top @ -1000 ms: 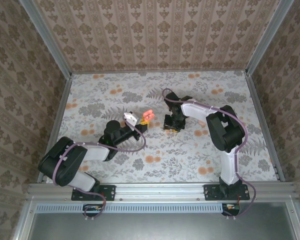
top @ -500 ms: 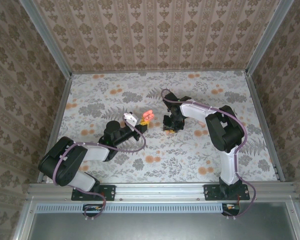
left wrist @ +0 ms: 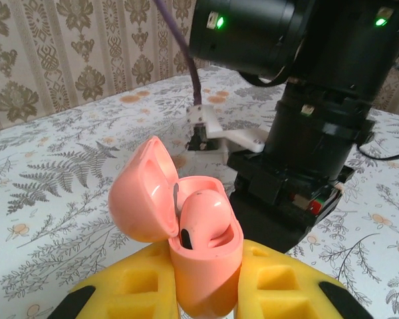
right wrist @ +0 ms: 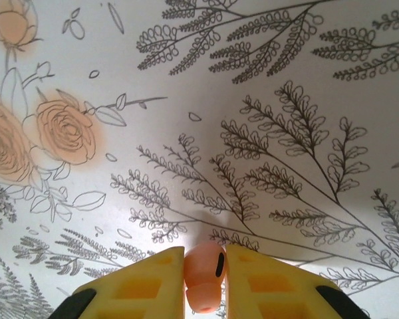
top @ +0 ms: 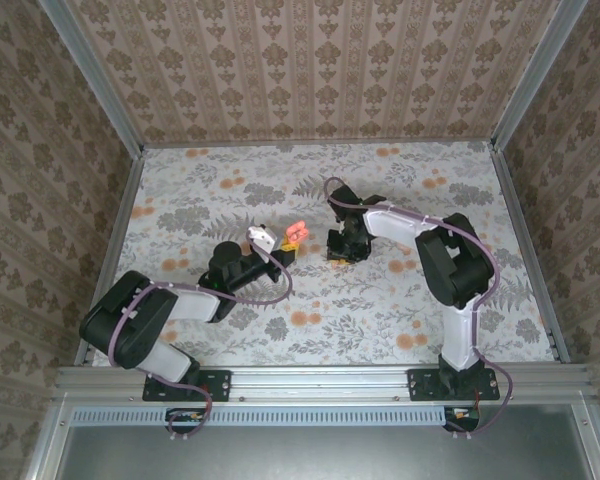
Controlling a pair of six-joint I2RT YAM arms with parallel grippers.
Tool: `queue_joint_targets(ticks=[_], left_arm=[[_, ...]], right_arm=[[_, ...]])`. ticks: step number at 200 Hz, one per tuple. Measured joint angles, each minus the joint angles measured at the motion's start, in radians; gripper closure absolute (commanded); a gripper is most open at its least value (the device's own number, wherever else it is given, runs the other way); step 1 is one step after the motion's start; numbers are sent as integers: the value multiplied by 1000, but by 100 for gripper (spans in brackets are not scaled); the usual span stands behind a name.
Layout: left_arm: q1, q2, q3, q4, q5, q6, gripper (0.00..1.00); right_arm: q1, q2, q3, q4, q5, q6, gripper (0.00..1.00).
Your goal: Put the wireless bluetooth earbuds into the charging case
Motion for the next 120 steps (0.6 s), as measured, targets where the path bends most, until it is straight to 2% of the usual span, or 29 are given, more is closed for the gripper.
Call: queue_joint_targets(ticks=[120], left_arm=[[0, 132, 0, 117, 40, -38, 100]], right_arm=[[1, -360, -304, 436, 3, 10, 82]])
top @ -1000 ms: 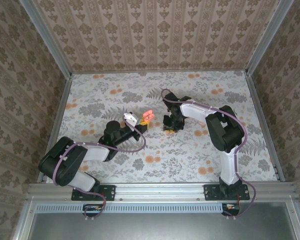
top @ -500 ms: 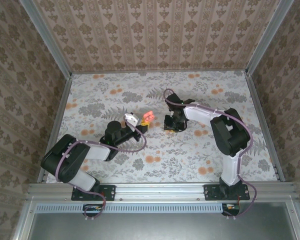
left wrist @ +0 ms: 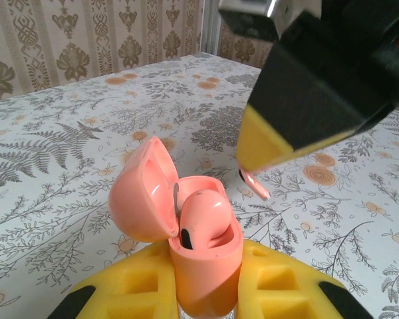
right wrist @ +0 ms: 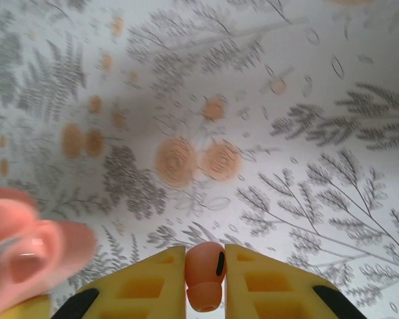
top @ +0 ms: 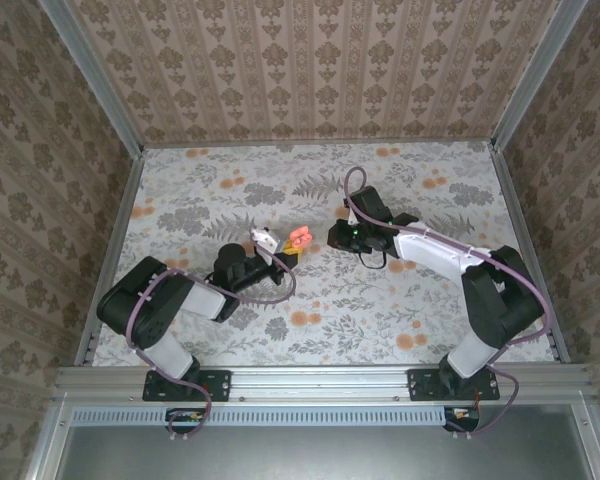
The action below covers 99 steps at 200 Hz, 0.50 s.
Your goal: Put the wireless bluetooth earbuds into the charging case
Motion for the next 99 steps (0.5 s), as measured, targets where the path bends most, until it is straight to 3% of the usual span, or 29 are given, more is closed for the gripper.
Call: queue_joint_targets(ticks=[99], left_arm=[[-3, 0, 24, 18, 32, 0, 100]], right_arm=[[41, -196, -135, 326, 23, -45, 81]])
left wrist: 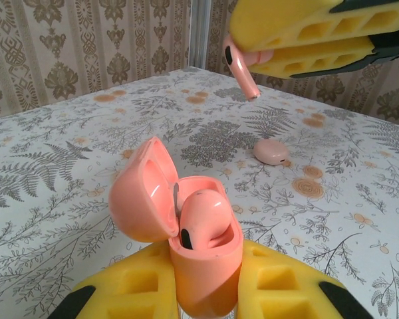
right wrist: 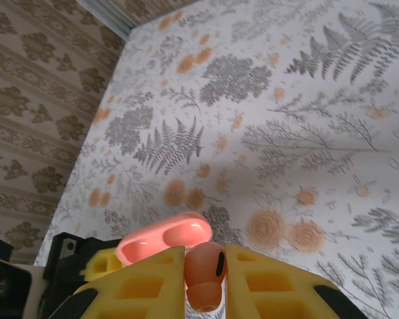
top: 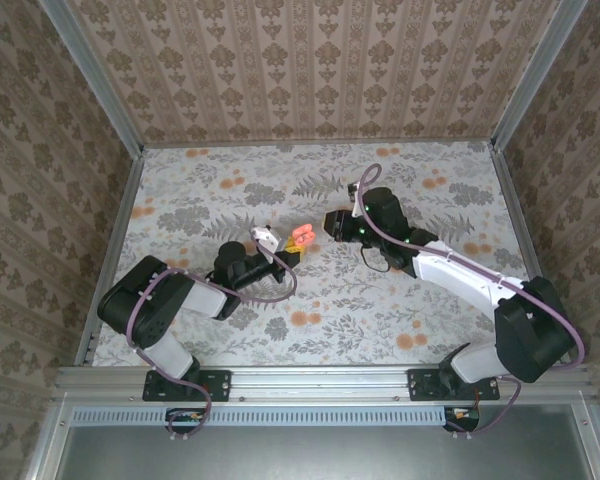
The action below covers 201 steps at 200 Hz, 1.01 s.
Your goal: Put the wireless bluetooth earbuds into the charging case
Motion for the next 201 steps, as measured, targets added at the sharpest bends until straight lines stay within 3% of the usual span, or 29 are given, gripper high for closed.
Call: queue_joint_targets(ticks=[84, 201], left_arm=[[-11, -13, 10, 5, 0, 0, 100], [-11, -37, 21, 5, -5, -16, 100]], right_arm=[[35, 34, -30, 171, 19, 5, 81], [47, 79, -53, 220, 37, 5, 81]])
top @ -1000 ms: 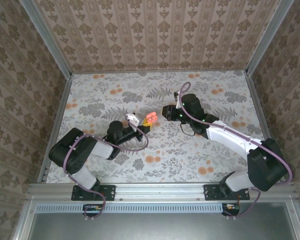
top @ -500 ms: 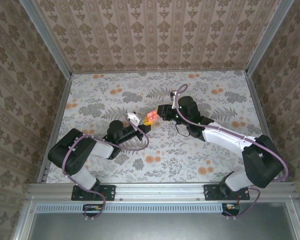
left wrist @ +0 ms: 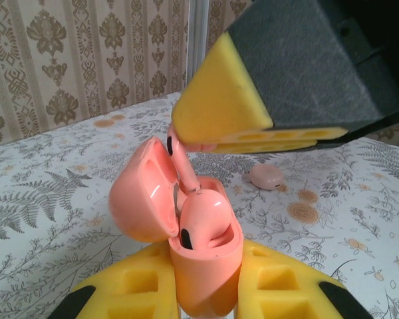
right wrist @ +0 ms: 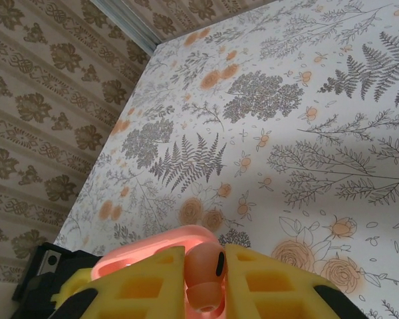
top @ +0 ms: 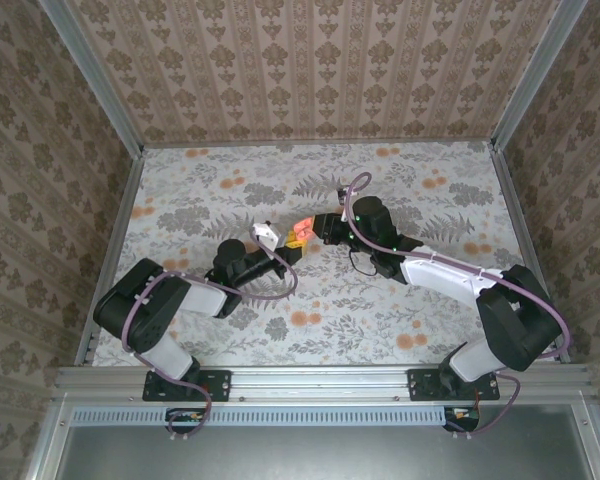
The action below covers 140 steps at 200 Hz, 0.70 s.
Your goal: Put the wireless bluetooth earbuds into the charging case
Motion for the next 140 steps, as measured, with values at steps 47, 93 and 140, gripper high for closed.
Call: queue_joint_targets(ticks=[47, 93, 140], left_arm=[[0, -5, 0, 0, -6, -3, 100], [0, -6, 2, -1, -14, -10, 100], [0, -18, 2, -2, -14, -10, 100]], right_arm=[[6, 1, -6, 10, 33, -5, 81], [21, 0, -21, 10, 58, -31, 81], [27, -7, -25, 20, 64, -61, 78]])
